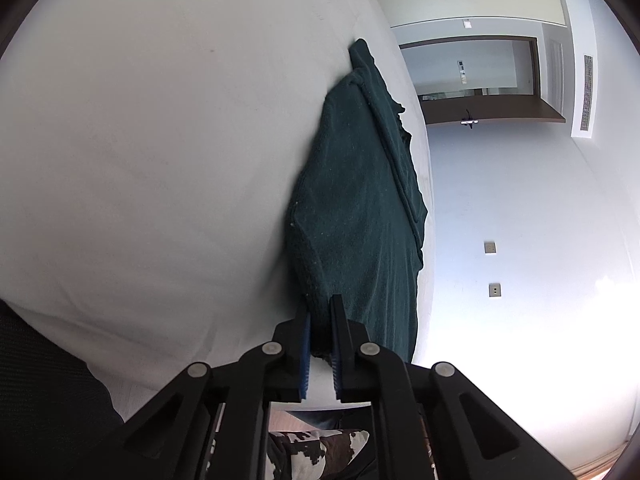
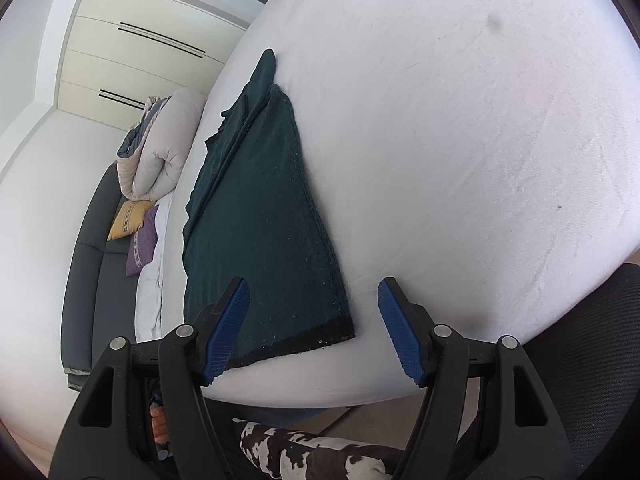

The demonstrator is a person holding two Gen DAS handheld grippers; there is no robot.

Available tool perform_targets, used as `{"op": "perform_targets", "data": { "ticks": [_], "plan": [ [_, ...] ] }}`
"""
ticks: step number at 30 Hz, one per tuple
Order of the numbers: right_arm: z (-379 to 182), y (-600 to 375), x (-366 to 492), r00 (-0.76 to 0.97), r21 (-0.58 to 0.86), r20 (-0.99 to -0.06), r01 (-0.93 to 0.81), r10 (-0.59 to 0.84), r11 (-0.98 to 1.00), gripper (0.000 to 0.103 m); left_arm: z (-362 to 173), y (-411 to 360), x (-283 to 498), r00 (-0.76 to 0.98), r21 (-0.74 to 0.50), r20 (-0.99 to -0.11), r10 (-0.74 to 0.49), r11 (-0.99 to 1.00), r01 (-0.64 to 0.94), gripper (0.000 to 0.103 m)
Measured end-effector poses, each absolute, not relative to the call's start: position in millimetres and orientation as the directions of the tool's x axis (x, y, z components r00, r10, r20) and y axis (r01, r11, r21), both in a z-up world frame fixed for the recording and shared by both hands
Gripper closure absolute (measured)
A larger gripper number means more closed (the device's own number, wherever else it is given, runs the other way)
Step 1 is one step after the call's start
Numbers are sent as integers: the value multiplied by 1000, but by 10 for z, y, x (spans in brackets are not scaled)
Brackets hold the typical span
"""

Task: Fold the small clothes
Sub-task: 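Grasp the sweater hem with the left gripper and lift it toward the collar, then grasp the hem with the right gripper while the left gripper lifts it, folding both toward the collar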

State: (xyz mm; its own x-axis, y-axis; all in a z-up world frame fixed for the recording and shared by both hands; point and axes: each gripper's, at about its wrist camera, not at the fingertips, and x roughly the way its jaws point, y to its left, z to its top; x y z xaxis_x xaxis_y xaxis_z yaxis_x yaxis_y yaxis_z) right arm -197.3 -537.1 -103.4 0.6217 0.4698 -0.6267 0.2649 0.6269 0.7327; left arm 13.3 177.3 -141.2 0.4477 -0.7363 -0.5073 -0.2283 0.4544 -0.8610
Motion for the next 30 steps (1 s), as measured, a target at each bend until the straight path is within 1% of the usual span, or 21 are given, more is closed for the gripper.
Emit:
{"op": "perform_targets", "data": {
  "ticks": [2, 3, 4, 7, 8, 9, 16, 24, 26, 28, 30],
  "plan": [
    [-1010, -5341, -1960, 613, 718, -640, 265, 462, 643, 37, -1455, 1754, 146, 449, -853, -520, -726, 462, -242, 96],
    [-1000, -5338, -1959, 608, 710, -648, 264, 459, 653, 37, -1476, 1746, 158, 447, -838, -545, -709, 482, -256, 94],
    [-987, -5329, -1955, 603, 702, -655, 263, 455, 662, 37, -1494, 1736, 156, 443, -817, -575, -688, 508, -273, 87],
    [-943, -5305, -1957, 593, 675, -677, 264, 436, 689, 37, -1515, 1737, 141, 449, -808, -587, -674, 523, -271, 87],
    [-930, -5308, -1961, 593, 667, -682, 266, 428, 696, 37, -1495, 1729, 139, 450, -802, -594, -667, 537, -262, 88],
    [-925, -5328, -1964, 591, 662, -687, 268, 423, 700, 37, -1466, 1712, 138, 449, -792, -605, -657, 557, -250, 96],
    [-936, -5315, -1922, 540, 606, -739, 273, 402, 747, 37, -1296, 1535, 160, 419, -707, -683, -598, 686, -174, 97],
    [-971, -5235, -1724, 413, 554, -802, 241, 432, 797, 44, -1113, 1528, 157, 439, -676, -696, -568, 725, -131, 97],
    [-997, -5248, -1664, 395, 564, -800, 239, 451, 790, 49, -1130, 1531, 161, 438, -674, -697, -567, 727, -132, 97],
    [-1035, -5280, -1628, 391, 591, -786, 248, 479, 768, 56, -1151, 1535, 156, 436, -677, -697, -570, 723, -136, 97],
    [-1066, -5284, -1615, 387, 606, -778, 250, 496, 755, 67, -1165, 1540, 145, 436, -680, -694, -572, 720, -139, 97]
  ]
}}
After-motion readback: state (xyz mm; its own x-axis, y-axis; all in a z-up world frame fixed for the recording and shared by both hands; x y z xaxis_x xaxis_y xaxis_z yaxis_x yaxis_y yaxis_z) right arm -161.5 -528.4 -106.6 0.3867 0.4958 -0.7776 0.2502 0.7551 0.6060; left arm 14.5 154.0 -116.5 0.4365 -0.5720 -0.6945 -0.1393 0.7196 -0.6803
